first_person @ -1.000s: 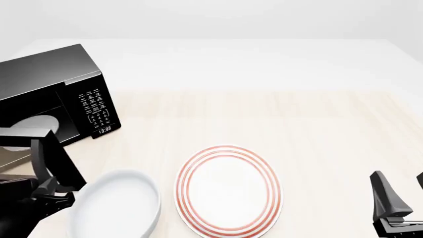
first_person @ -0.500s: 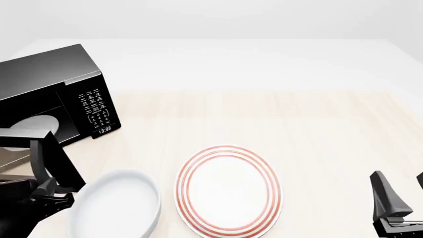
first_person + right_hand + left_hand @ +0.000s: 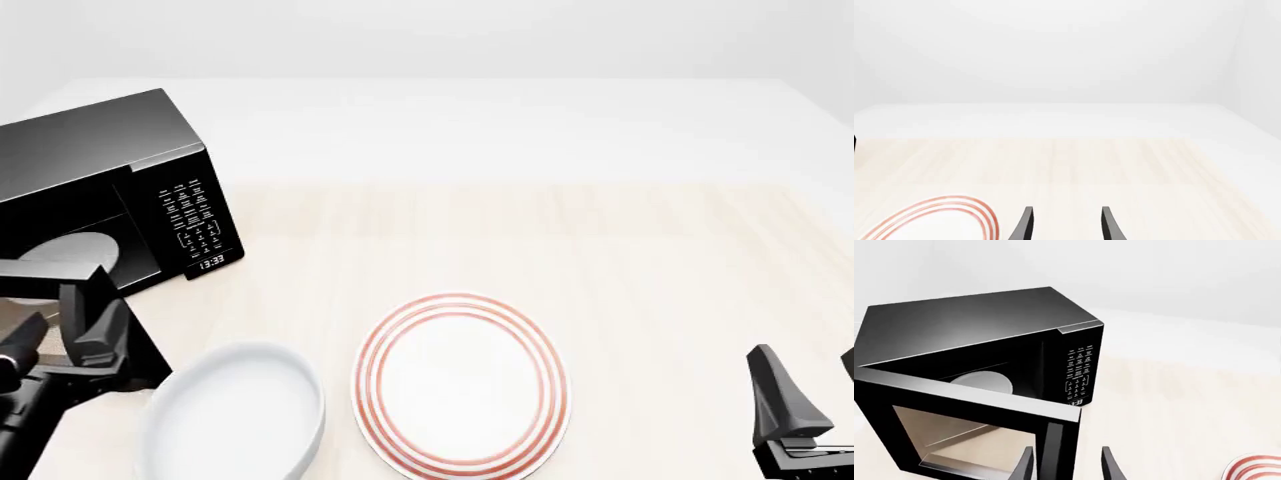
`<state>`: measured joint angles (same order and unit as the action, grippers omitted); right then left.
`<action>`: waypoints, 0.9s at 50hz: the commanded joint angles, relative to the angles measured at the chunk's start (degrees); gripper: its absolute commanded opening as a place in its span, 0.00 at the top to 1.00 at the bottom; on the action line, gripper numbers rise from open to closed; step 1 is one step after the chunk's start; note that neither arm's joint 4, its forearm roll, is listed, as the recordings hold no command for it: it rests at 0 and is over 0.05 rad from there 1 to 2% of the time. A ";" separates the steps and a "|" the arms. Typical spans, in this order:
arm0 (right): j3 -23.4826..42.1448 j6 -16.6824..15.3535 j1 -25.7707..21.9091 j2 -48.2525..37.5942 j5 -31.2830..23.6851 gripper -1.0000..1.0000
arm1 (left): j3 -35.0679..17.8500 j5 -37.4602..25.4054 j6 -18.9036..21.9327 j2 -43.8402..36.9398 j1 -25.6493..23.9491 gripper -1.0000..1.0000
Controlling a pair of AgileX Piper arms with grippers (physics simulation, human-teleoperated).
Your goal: Open the microwave.
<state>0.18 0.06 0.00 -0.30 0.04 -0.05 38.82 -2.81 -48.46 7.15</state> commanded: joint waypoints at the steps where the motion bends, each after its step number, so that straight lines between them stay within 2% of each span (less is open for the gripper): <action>1: 0.00 -0.01 -0.01 0.00 0.00 0.00 | 0.00 -0.93 -0.98 2.83 0.46 0.00; 9: 0.00 0.00 0.00 0.00 0.00 0.00 | -0.07 -6.07 -0.31 8.82 -0.57 0.00; 12: 0.00 0.00 0.01 0.01 0.00 0.00 | -0.52 -10.46 -0.15 13.06 -0.70 0.00; 17: 0.00 0.00 0.00 0.01 0.01 0.00 | -3.61 -21.77 0.65 21.81 0.04 0.00; 21: 0.00 0.01 -0.01 0.00 0.00 0.00 | -4.28 -24.36 0.95 23.68 0.28 0.00; 28: 0.00 0.01 0.00 0.00 0.00 0.00 | -8.39 -33.18 2.26 29.93 0.55 0.00; 38: 0.00 0.00 -0.01 0.01 0.00 0.00 | -14.86 -39.85 1.82 33.19 -0.53 0.00; 41: 0.00 0.01 0.00 0.01 0.01 0.00 | -16.37 -40.00 2.27 33.21 -1.34 0.00; 43: 0.00 0.00 -0.01 0.01 0.01 0.00 | -13.73 -38.59 2.32 34.79 -1.51 0.00; 45: 0.00 0.00 0.00 0.00 0.00 0.00 | -14.08 -38.32 2.59 34.47 -1.45 0.00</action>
<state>0.18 0.07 0.00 -0.30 0.05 -12.11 3.40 -0.89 -17.33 6.53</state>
